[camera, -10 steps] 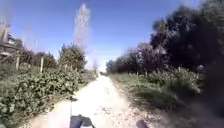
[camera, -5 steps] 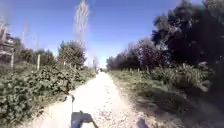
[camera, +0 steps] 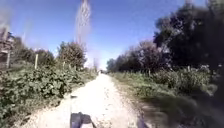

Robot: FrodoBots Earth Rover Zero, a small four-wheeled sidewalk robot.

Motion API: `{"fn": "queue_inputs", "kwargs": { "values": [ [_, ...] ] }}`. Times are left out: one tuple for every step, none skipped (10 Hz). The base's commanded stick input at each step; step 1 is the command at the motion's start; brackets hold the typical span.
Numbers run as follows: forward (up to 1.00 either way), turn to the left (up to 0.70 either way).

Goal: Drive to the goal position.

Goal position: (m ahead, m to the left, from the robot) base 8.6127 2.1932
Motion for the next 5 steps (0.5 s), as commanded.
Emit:
{"fn": "queue_inputs", "kwargs": {
  "values": [
    [0.5,0.0],
    [0.5,0.0],
    [0.5,0.0],
    [0.5,0.15],
    [0.5,0.42]
  ]
}}
